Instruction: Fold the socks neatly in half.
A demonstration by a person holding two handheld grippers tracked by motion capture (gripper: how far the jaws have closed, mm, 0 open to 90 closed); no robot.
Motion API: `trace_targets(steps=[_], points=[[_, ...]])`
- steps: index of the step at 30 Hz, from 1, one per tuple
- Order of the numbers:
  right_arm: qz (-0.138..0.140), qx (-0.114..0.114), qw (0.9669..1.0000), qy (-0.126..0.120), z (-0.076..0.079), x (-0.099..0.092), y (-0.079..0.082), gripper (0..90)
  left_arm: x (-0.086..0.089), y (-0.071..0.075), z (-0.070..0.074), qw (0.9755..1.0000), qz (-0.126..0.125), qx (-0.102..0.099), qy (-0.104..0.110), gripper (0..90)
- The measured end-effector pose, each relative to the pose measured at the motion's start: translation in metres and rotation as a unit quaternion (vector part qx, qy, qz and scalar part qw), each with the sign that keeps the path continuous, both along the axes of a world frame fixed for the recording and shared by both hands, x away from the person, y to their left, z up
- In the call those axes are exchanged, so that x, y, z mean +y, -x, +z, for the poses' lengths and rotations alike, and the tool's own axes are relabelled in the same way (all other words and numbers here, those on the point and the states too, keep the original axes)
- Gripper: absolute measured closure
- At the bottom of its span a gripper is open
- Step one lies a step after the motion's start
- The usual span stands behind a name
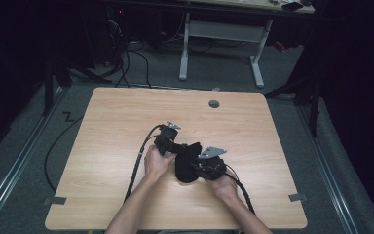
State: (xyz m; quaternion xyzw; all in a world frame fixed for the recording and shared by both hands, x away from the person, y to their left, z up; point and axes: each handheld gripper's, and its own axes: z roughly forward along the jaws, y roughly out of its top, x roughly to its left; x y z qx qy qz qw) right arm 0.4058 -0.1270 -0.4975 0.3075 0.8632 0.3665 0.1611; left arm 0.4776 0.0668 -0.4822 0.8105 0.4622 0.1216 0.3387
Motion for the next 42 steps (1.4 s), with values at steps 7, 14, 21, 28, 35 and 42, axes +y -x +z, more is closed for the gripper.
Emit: trace_targets(steps=[7,14,21,28,35,42], points=[[0.004,0.011,0.9998,-0.014,-0.001,-0.006,-0.001,64.0,-0.002,-0.002,-0.006,0.9998,-0.017,0.005,-0.013,37.9],[0.004,0.012,0.9999,-0.010,-0.001,-0.011,-0.002,63.9,-0.001,-0.001,-0.005,0.9992,-0.030,0.005,-0.027,38.4],[-0.001,0.008,1.0000,0.004,0.002,-0.008,0.000,64.1,0.001,0.002,-0.002,0.9987,-0.044,0.020,-0.014,48.1],[-0.006,0.002,0.9998,0.021,0.004,-0.004,0.003,64.2,0.003,0.007,-0.005,0.9987,-0.049,0.010,-0.006,50.4],[-0.013,0.003,0.9999,0.006,0.010,-0.004,0.002,63.1,0.003,0.013,-0.010,0.9978,-0.064,-0.008,0.016,69.0],[0.006,0.007,0.9994,-0.032,0.021,0.007,0.009,66.0,0.002,0.013,-0.009,0.9970,-0.077,-0.005,0.014,80.1]])
